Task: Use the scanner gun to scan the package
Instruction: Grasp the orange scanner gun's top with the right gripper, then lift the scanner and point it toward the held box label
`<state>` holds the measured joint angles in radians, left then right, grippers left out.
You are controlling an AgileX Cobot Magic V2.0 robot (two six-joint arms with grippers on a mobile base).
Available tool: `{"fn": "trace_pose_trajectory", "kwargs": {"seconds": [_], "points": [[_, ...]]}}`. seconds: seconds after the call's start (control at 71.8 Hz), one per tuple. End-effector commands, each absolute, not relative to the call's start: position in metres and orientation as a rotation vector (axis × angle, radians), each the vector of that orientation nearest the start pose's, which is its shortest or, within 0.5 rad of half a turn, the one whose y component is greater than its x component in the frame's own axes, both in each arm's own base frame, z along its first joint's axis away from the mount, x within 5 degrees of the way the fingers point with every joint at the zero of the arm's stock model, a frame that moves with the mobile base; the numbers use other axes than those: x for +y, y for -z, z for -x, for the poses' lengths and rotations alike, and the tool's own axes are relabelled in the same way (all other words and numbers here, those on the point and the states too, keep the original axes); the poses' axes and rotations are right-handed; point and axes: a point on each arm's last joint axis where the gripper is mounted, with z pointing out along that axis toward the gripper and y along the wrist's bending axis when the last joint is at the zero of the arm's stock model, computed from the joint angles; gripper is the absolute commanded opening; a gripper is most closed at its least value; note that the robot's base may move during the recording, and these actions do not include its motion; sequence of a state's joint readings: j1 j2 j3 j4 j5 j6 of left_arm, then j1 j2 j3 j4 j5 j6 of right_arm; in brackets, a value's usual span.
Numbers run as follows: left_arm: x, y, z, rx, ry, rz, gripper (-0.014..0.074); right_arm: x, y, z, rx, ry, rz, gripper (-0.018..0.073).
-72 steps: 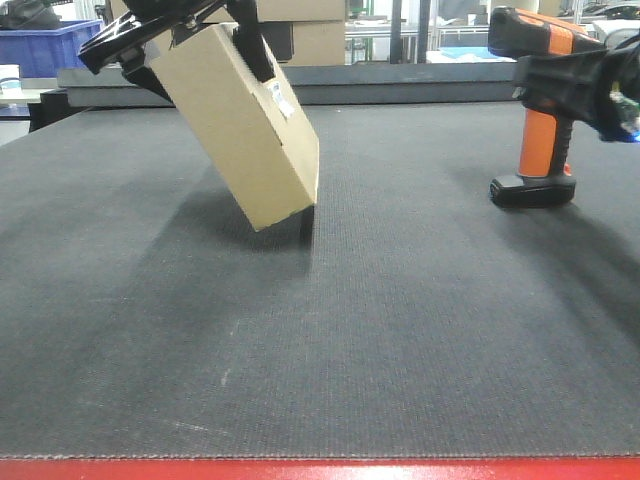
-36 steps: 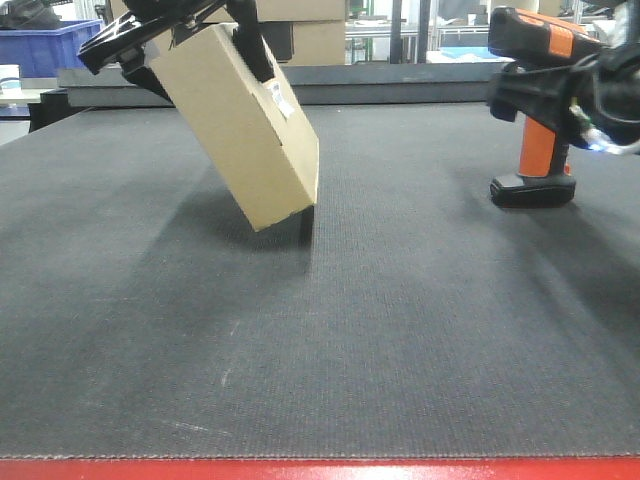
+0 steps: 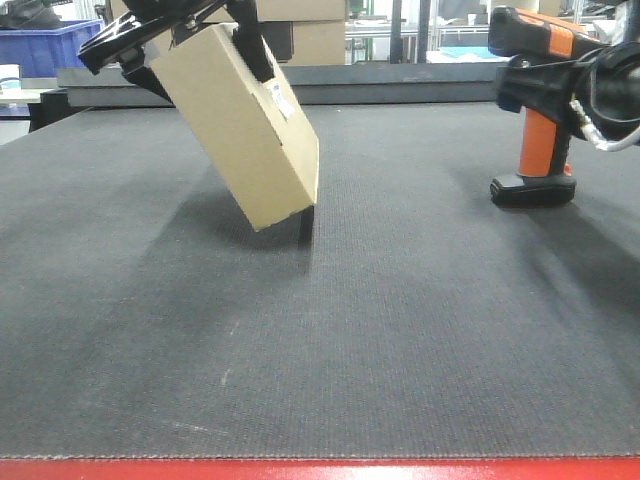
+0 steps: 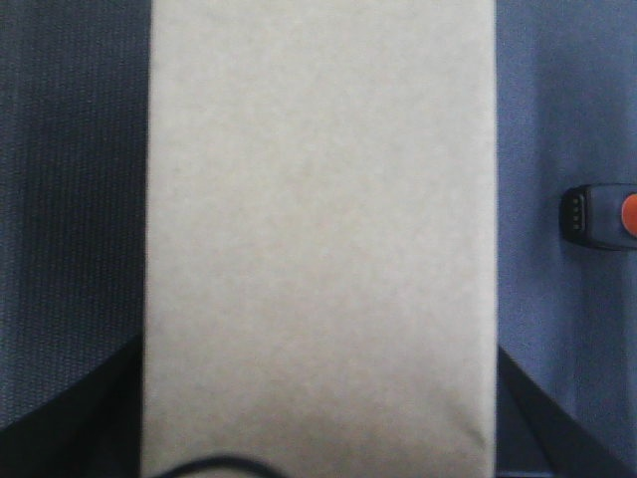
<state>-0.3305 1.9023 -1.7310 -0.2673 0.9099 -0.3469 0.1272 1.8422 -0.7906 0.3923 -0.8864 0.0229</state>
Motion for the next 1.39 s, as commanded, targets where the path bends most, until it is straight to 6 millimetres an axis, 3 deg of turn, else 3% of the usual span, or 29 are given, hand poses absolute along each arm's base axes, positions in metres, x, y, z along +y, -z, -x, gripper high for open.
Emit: {"fn": "trace_pose_trajectory", "kwargs": {"seconds": [0.0,0.223,0.613,0.752,1.073,1.379], "points": [[-0.16,-0.311,-0.399,2.597,0.608,0.159,-0.0111,0.015,-0.185,-0.363,1.604,-0.043,-0.362,0.0557],[-0.16,-0.311,-0.399,2.597,0.607,0.157,-0.0111,0.017,-0.191,-0.371,1.583,-0.053,-0.363,0.0557],[-0.16,-0.311,-0.398,2.598,0.607,0.157,-0.0111,0.017,-0.183,-0.375,1.589,-0.044,-0.362,0.0529],[-0.16,-0.311,-0.398,2.598,0.607,0.157,-0.0111,0.017,-0.183,-0.375,1.589,-0.044,-0.362,0.0402],[-0.16,-0.311,-0.398,2.598,0.607,0.157,-0.0111,0.017,-0.184,-0.375,1.592,-0.025,-0.342,-0.0169],[-0.16,-0.311,-0.398,2.598,0.607,0.157,-0.0111,0.026,-0.221,-0.367,1.543,0.243,0.002,-0.0168]]}}
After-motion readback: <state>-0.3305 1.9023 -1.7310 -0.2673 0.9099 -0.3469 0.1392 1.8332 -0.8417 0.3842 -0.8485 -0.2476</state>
